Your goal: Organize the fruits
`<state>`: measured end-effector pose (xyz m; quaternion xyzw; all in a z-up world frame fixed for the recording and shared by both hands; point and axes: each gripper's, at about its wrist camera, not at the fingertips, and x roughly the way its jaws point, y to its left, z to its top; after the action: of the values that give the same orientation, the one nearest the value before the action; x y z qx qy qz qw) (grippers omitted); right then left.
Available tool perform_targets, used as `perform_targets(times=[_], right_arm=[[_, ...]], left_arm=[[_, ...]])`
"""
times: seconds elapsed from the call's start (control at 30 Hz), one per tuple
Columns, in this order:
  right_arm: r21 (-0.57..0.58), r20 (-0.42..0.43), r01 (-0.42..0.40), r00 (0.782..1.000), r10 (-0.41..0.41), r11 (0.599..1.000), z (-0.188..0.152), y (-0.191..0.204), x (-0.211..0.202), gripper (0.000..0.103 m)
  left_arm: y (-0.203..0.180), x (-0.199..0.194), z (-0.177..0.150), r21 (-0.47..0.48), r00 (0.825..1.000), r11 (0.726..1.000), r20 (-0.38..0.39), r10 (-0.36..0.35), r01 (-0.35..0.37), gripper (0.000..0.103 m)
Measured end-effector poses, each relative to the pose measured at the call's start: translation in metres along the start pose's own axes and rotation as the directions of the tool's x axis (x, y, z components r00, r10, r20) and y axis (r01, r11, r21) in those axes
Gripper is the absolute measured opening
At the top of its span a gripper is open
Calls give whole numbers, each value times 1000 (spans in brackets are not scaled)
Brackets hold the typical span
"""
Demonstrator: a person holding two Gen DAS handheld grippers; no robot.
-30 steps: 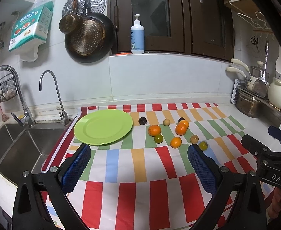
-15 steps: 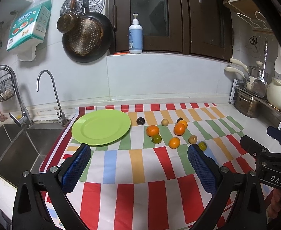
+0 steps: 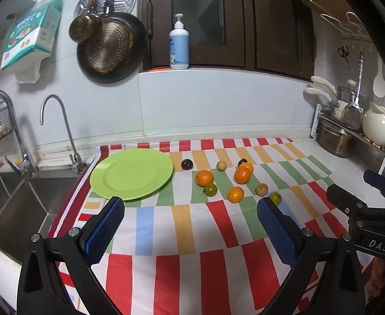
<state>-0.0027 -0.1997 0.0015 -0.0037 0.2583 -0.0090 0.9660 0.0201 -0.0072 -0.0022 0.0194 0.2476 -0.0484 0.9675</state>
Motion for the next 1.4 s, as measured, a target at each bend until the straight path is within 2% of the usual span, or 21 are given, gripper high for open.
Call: perform_targets(times=[0.07, 0.4, 0.63, 1.0, 1.23, 1.4], right_arm=[[-7, 1, 6, 1000, -6, 1000, 0, 0, 2, 102], [-13, -13, 17, 1000, -17, 1000, 3, -1, 22, 102], [11, -73, 6, 997, -5, 1000, 3, -4, 48, 89], [16, -187, -3, 982, 6, 1000, 0, 0, 103, 73], [48, -267, -23, 963, 35, 999, -9, -1, 135, 63], [65, -299, -34, 953, 52, 997, -13, -2, 150, 58]], left_arm=[[-2, 4, 1, 18, 1000, 1000, 0, -18, 18, 102], [-16, 36, 15, 135, 991, 982, -14, -129, 130, 82], [-27, 68, 17, 212, 976, 953, -73, -207, 218, 69], [-36, 132, 12, 247, 939, 912, -200, -281, 326, 54], [-48, 164, 4, 279, 909, 879, -275, -313, 387, 49], [-53, 184, 2, 280, 889, 865, -323, -324, 417, 47]])
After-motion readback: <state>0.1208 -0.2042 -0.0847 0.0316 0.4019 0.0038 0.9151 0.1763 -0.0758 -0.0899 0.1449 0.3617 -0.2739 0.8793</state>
